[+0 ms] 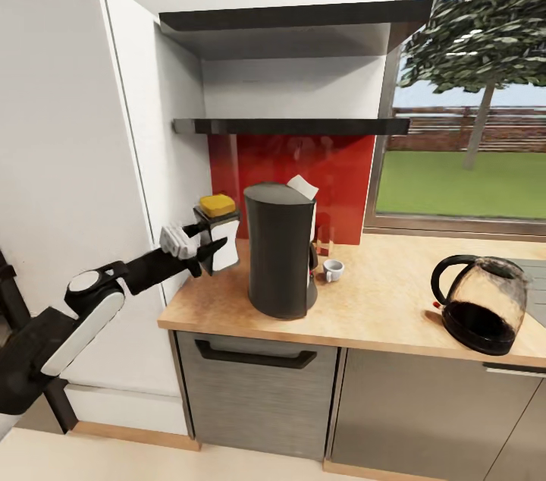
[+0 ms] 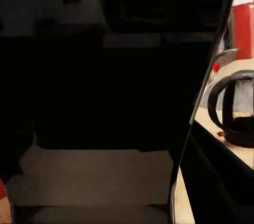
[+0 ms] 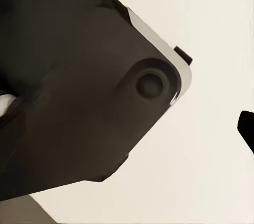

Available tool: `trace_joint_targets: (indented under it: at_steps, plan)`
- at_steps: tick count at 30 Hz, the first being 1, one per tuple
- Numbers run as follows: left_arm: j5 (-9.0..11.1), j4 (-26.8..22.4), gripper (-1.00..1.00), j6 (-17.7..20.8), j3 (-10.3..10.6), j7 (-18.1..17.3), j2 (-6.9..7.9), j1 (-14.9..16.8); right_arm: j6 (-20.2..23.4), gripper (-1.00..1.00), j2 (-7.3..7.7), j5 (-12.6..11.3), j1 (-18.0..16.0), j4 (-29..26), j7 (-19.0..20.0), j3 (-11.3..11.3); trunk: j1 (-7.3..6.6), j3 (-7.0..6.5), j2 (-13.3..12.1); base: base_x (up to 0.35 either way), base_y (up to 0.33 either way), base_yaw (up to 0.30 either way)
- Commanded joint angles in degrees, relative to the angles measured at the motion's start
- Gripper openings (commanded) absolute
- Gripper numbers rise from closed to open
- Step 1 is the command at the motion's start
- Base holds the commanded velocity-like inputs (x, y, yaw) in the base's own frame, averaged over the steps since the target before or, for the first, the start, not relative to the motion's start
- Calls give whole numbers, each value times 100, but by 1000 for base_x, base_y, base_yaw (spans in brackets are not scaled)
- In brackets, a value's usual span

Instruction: Set up a coffee station on the kitchen countertop: keep the coffee maker on the countertop, move the bottle of coffee from the kitchen shelf to the counter next to the coffee maker, place a paper coffee filter on top of the coffee maker, put the saucer next to the coffee maker with the coffee cup on the saucer, and place the electric kettle next to the coffee maker.

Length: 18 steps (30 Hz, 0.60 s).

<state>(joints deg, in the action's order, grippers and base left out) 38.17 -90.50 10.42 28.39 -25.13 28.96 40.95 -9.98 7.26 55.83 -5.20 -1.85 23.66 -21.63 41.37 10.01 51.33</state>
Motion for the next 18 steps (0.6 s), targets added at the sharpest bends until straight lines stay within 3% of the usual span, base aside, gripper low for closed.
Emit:
trace_joint_targets:
  at_steps: [1,5,7,8,10,11,18]
  plan:
    - [87,-5,-100,-83,3,150,3,-148,-41,100,13,39,-4,-12,24,-54,1,7,7,0,0,0]
    - [86,-4,-100,-567,22,857,4,-619,-79,100,56,-25,-7,-68,28,-71,1,7,7,0,0,0]
    - [86,-7,-100,-730,33,974,5,-730,-84,100,78,-74,-7,-107,30,-74,1,7,7,0,0,0]
    - [85,-6,-100,-922,43,1121,5,-887,-89,100,121,-407,-12,-245,33,-77,1,7,7,0,0,0]
    - [85,-4,-100,-970,43,1157,5,-992,-87,100,136,-717,-13,-346,33,-76,1,7,7,0,0,0]
    - [85,15,-100,-1007,49,1186,5,-1150,-85,100,147,-1103,-12,-438,32,-72,1,7,7,0,0,0]
    - [85,22,-100,-1036,49,1203,0,-1366,-108,100,225,-1304,-12,-513,21,-68,67,61,127,0,0,0]
